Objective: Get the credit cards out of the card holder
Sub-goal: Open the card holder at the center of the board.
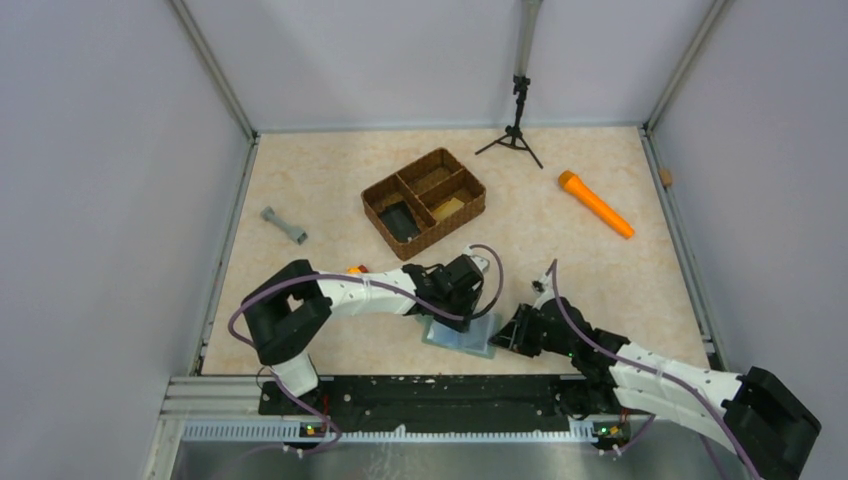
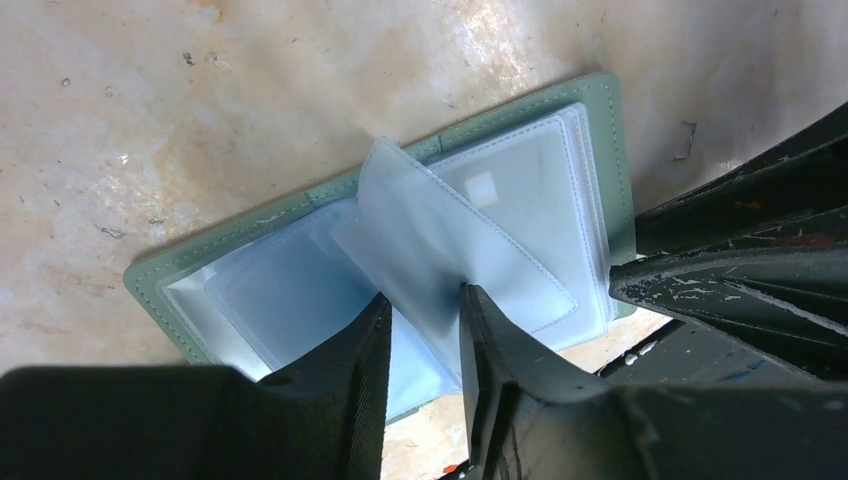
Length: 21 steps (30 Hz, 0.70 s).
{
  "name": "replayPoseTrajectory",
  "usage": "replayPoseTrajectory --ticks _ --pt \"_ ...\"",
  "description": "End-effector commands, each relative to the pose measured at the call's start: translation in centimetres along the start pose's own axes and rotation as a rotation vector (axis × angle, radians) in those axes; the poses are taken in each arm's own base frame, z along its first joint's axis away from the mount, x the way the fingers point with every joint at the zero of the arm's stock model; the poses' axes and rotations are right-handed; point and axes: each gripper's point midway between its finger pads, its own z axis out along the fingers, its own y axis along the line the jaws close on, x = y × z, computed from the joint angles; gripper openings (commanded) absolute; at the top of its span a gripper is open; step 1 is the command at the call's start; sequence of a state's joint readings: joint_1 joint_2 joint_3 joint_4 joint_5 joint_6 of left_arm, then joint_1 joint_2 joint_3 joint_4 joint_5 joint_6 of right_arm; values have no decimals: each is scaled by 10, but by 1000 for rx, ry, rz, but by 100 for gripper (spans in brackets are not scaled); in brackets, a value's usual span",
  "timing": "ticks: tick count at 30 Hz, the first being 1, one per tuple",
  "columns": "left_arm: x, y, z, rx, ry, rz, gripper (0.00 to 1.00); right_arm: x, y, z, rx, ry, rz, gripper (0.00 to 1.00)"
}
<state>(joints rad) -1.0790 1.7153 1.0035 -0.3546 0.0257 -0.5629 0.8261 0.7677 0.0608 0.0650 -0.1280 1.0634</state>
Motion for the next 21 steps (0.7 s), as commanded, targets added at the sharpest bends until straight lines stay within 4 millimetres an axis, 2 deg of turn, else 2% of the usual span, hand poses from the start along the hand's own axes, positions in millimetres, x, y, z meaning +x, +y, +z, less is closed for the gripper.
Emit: replayPoseTrajectory --ticks 1,6,10,15,17,21 --pt "24 5 10 25 68 -28 32 -7 12 0 -73 -39 41 25" --pt "26 5 11 75 65 -58 28 -8 16 0 -93 -39 43 24" --pt "30 7 9 127 56 -96 28 -10 24 0 -141 -44 74 13" --pt "31 6 7 168 44 -114 28 -15 36 -3 -182 -59 80 12" --pt "31 4 7 182 42 -116 27 -17 40 -3 -190 -61 70 15" --pt "30 2 8 217 32 -119 25 -16 43 -3 -197 -48 55 27"
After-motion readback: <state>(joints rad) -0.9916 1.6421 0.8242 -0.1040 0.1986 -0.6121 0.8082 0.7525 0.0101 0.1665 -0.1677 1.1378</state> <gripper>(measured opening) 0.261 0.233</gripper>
